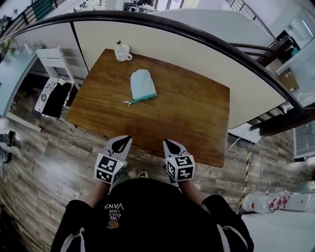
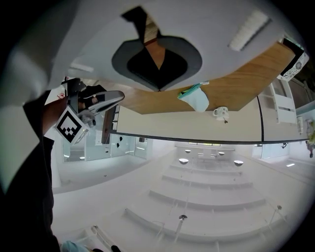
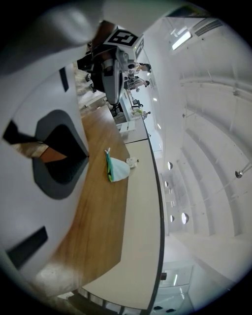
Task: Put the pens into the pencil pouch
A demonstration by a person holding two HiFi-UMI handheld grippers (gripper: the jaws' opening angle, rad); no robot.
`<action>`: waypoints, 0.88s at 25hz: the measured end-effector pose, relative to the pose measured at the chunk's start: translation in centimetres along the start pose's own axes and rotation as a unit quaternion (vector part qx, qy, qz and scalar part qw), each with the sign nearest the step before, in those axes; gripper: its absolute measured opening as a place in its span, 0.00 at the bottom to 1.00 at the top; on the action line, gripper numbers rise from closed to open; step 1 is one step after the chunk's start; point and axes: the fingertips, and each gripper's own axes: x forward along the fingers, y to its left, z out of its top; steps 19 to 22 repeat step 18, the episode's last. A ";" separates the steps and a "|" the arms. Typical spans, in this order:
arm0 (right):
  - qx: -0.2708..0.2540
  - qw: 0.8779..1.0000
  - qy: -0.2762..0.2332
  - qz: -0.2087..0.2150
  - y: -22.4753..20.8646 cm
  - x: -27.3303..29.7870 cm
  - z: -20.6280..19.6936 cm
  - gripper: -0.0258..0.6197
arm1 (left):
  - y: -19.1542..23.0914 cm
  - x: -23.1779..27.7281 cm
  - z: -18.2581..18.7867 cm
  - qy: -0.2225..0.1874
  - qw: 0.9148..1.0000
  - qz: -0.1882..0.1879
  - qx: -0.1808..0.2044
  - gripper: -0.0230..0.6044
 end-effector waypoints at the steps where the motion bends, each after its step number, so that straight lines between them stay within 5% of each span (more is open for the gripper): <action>1: -0.002 1.000 -0.001 -0.001 0.1 -0.1 0.0 0.06 | -0.1 -0.1 -0.1 0.000 1.000 -0.001 -0.002 0.06; 22: -0.015 1.000 -0.013 -0.006 1.1 -0.2 0.1 0.06 | -0.3 -1.0 -1.5 0.017 1.000 0.010 -0.004 0.06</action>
